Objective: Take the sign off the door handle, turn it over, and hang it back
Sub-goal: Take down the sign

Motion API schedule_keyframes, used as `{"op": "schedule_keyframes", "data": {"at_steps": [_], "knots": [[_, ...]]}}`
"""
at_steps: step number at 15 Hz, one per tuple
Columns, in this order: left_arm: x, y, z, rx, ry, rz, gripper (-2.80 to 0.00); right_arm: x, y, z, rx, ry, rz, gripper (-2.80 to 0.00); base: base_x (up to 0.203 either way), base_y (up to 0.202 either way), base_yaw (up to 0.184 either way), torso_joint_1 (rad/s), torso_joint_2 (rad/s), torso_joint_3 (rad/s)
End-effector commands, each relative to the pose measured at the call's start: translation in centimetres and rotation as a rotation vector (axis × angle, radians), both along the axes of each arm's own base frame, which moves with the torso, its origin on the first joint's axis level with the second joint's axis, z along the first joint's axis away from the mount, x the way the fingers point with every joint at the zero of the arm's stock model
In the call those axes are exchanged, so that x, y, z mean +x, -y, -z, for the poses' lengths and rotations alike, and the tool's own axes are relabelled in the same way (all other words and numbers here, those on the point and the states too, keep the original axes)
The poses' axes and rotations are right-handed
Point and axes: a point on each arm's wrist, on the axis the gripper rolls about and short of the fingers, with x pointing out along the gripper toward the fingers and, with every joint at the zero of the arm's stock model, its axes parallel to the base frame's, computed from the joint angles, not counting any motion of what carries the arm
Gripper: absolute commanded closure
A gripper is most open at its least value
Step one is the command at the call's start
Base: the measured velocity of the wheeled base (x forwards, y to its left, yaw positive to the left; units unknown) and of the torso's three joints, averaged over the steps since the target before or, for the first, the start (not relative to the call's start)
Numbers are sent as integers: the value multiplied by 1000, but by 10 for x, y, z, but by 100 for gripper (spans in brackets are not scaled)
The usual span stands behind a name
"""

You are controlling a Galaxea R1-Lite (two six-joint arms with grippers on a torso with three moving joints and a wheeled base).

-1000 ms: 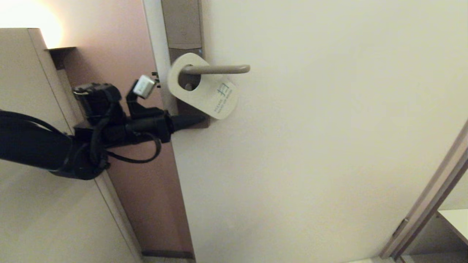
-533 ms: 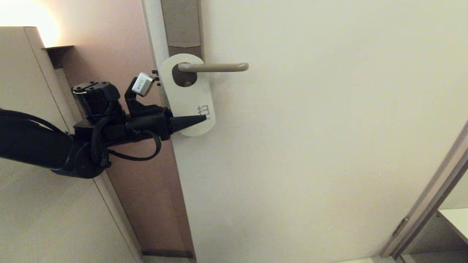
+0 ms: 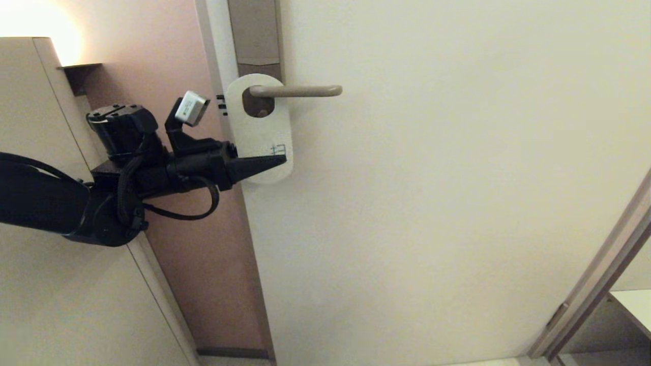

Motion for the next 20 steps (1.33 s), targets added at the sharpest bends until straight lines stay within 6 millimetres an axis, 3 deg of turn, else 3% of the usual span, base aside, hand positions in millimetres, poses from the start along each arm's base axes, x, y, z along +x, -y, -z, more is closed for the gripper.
{"op": "schedule_keyframes", "data": {"at_steps": [1,14,20], "knots": [[-7,-1,-9,-5,26,6,-280,0,0,0,0,0,0,0,0,0,0,0,0,0],[-38,-7,-22,-8,46,5,-280,0,0,0,0,0,0,0,0,0,0,0,0,0],[-37,-8,-23,-9,50,-4,-280,0,0,0,-1,0,0,0,0,0,0,0,0,0]]}}
